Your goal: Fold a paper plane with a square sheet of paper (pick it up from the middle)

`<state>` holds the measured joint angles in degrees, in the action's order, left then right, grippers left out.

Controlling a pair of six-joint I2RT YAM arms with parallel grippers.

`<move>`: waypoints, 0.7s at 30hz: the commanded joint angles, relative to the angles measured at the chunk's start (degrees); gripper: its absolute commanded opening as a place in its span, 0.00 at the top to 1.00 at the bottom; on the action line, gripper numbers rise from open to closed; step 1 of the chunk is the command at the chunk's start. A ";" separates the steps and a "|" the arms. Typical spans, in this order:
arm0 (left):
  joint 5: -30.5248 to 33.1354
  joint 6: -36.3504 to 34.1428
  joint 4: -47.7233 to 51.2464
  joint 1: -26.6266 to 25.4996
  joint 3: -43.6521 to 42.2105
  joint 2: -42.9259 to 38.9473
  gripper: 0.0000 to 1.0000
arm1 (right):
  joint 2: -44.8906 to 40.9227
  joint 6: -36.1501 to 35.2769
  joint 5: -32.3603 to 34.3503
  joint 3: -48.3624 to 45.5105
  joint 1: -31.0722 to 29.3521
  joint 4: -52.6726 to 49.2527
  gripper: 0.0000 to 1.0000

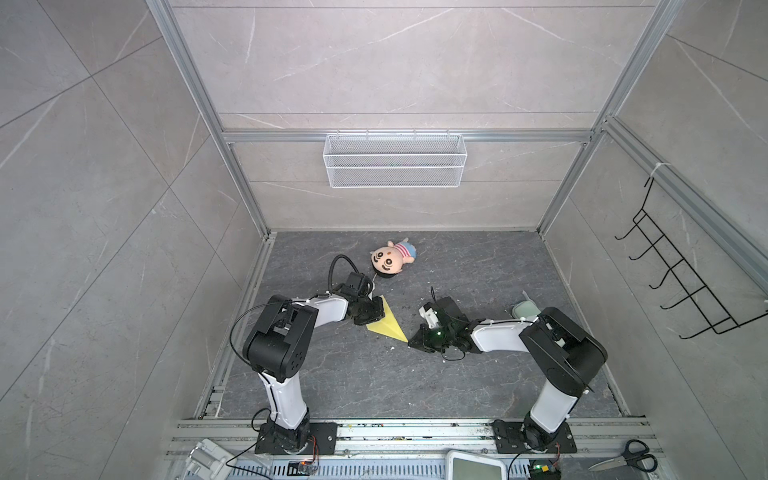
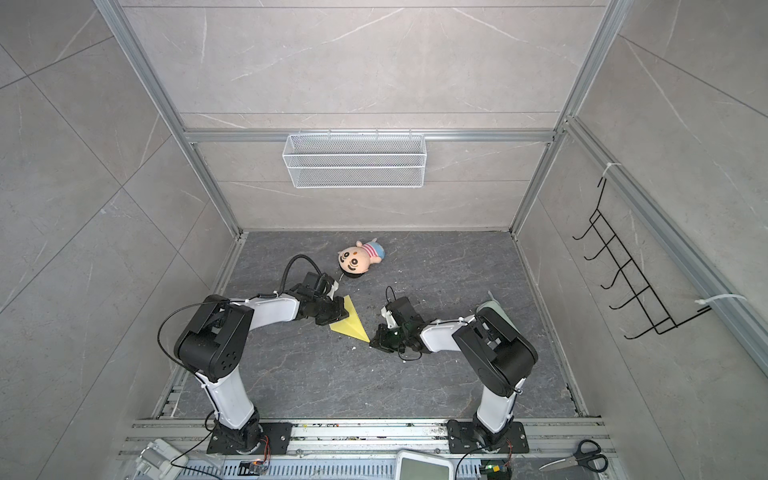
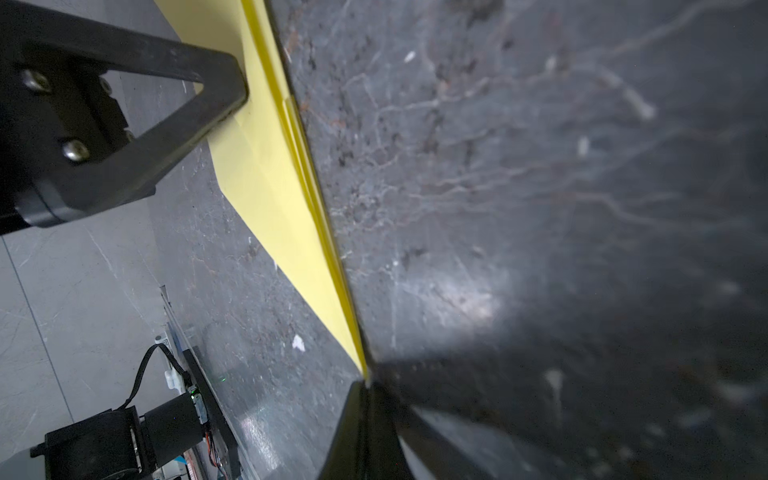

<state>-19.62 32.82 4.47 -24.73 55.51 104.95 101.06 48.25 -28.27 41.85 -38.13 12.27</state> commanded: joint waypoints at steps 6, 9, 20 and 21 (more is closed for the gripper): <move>4.71 -0.21 3.99 0.65 -1.02 0.49 0.95 | -2.63 -3.68 -0.01 2.63 -0.16 4.60 0.93; 4.59 -0.21 4.31 0.65 -0.88 0.52 0.95 | 1.41 -3.28 0.59 6.10 -0.17 4.57 0.93; 1.16 -1.69 4.45 0.67 -0.03 -0.04 0.93 | 7.50 -3.07 0.96 8.79 -0.16 -0.17 0.94; 1.25 -2.11 4.49 0.71 0.21 -0.24 0.93 | 7.62 -3.44 1.40 8.62 -0.15 -0.72 0.94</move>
<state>-19.99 32.53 4.49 -24.71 55.51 104.92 107.79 46.30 -27.99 49.84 -38.13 14.31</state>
